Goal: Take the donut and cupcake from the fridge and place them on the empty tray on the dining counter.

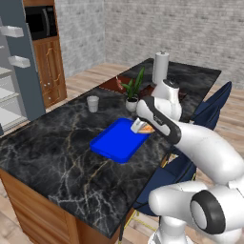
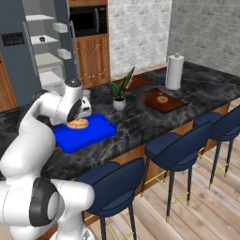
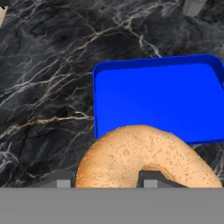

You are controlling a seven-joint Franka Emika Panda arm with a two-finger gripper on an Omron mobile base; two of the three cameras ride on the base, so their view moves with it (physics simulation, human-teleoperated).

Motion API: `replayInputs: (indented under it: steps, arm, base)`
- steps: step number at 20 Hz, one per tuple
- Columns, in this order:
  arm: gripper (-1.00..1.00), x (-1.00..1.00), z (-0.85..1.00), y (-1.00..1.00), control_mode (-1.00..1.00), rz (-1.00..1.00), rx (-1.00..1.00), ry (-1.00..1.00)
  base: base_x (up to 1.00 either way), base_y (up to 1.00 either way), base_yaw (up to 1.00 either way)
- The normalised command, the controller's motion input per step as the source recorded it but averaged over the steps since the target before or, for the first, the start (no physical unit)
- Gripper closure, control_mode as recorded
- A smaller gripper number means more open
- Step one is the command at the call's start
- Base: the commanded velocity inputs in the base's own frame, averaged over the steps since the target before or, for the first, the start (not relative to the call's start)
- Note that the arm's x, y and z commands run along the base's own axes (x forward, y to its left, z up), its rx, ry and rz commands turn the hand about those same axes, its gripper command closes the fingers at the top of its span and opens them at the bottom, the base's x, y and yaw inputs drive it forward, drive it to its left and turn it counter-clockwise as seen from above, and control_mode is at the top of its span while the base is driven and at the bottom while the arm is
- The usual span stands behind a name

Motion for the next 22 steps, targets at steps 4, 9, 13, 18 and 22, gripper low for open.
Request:
replayInputs:
  steps: [4, 9, 13, 18, 22]
  arm:
    - [1.00, 0.15, -0.34, -0.01, -1.00, 0.00, 0.00, -0.11]
    - [1.00, 0.23, -0.28, -0.02, -1.00, 0.00, 0.00, -0.09]
    - [1.00, 0.29, -0.19, -0.03, -1.00, 0.00, 0.00, -0.05]
    - [1.00, 0.35, -0.12, -0.01, -1.00, 0.00, 0.00, 0.00]
    - [1.00, 0.39, -0.14, -0.05, -1.00, 0.00, 0.00, 0.00]
  base:
    - [0.00, 0.00, 0.00]
    - [0.00, 0.00, 0.00]
    - [0.00, 0.00, 0.00]
    - [0.00, 0.00, 0.00]
    - [0.00, 0.00, 0.00]
